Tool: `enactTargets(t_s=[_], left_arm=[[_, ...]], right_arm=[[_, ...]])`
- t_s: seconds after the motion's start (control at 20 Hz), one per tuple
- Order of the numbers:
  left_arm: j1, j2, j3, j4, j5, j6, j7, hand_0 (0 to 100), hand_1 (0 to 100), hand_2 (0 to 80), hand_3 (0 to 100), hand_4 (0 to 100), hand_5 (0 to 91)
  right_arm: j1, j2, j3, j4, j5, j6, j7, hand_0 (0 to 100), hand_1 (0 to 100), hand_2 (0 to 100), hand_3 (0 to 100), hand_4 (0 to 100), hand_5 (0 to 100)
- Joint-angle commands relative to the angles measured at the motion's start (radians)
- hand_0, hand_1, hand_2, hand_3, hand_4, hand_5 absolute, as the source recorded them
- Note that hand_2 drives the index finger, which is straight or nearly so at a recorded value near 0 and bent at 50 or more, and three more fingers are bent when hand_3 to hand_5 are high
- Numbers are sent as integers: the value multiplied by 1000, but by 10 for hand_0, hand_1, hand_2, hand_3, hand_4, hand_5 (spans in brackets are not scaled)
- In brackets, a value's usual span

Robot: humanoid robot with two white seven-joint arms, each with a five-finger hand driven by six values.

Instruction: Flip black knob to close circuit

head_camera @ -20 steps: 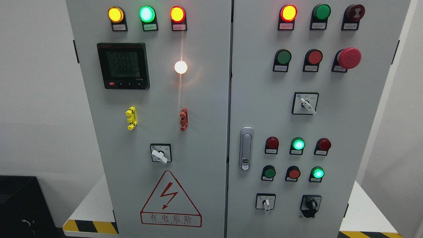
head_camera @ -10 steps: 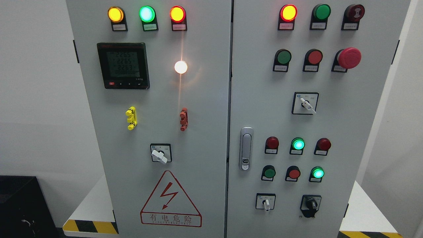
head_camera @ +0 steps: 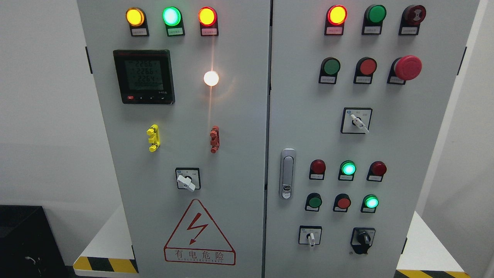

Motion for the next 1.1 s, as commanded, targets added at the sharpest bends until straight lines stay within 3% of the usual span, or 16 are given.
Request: enactTargets(t_s=[0.0,0.2,0.3,0.4,0.55,0.85,1.05], left_arm=[[23,0,0,-29,0,0,0,120,556,0,0,0,0],[23,0,0,-29,0,0,0,120,556,0,0,0,0],[23,0,0,-29,0,0,0,120,556,0,0,0,0],[23,0,0,-29,0,0,0,120,556,0,0,0,0],[23,0,0,-29,0,0,0,120,556,0,0,0,0],[23,0,0,-29,0,0,0,120,556,0,0,0,0],[23,0,0,-29,0,0,0,120,556,0,0,0,0]], right_arm=[[12,0,-12,-249,154,6,-36,0,59,510,756,677,622],[13,0,-9,-312,261,11,-131,0,61,623,861,763,764],[13,0,-7,-352,307,27,-159,0,67,702,915,845,850],[18,1,-1,-400,329,67,-158,0,69,790,979,904,939],[21,1,7,-470,381,90,-156,0,79,833,1000,940,978],[27,1,16,-581,500,124,-156,0,66,859,1000,971,1000],[24,1,50,-650,550,194,-150,0,66,868,1000,983,1000]])
